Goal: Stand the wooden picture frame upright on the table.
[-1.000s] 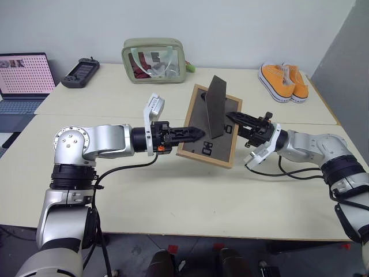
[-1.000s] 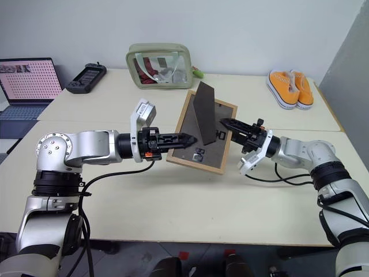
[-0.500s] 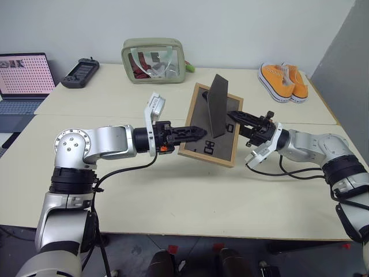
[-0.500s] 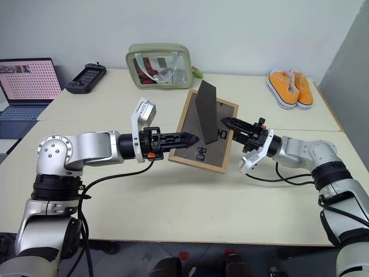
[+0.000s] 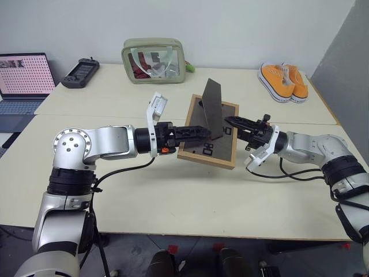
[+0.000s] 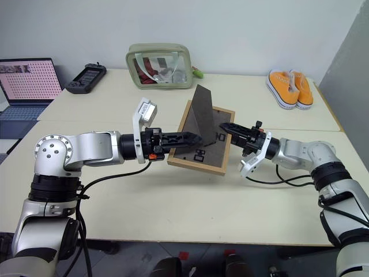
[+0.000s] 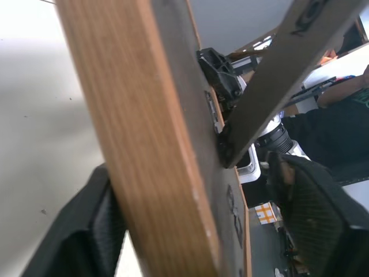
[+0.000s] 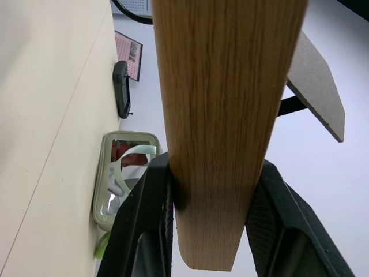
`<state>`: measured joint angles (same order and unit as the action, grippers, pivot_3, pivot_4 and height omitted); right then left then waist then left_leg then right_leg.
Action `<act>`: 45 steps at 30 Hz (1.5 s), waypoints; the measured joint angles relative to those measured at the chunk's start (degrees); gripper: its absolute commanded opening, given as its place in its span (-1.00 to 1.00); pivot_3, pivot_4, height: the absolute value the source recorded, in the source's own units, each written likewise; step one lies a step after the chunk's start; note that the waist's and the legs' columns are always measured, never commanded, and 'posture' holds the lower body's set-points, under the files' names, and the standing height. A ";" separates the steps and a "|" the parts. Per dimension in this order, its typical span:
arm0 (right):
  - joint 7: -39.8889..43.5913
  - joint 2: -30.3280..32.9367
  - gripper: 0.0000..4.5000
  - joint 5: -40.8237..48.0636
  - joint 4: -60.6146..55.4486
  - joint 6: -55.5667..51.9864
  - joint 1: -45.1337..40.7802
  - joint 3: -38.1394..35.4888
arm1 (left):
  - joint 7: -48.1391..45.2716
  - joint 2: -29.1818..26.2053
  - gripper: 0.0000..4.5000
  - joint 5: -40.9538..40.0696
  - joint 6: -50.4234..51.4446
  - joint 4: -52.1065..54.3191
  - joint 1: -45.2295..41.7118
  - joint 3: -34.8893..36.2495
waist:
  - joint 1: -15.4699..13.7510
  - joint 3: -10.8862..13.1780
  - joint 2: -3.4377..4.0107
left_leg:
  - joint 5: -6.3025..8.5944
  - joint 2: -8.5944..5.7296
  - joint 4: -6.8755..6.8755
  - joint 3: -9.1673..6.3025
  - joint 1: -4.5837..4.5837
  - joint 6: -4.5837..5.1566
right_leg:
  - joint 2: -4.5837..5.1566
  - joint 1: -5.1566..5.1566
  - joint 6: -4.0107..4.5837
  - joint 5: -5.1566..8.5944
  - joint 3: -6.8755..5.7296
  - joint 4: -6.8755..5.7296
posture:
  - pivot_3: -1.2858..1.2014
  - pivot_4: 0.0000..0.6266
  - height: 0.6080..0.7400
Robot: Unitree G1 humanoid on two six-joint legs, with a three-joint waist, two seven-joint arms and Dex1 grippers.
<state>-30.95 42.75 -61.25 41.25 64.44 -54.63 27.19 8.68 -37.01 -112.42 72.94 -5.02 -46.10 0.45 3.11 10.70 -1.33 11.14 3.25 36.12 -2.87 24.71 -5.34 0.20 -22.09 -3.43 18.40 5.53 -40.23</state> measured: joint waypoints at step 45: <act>83.09 -32.58 -0.36 83.08 -5.20 -68.15 14.56 -18.28 | -18.71 -15.62 0.98 34.11 -20.83 42.91 40.64 35.05 | 0.00 0.01 -0.01 | 0.15 0.30 -0.20 0.01 -0.76 0.20 | -0.20 0.80 0.13 0.09 -0.13 0.21 | 0.03 -0.52 1.00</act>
<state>52.14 10.17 21.83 36.06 -3.71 -40.07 8.91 -10.03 -52.63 -78.31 52.11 37.89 -5.46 35.50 3.11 10.71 -1.34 11.28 3.55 35.92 -2.86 23.95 -5.15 0.00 -21.28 -3.31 18.49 5.40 -40.02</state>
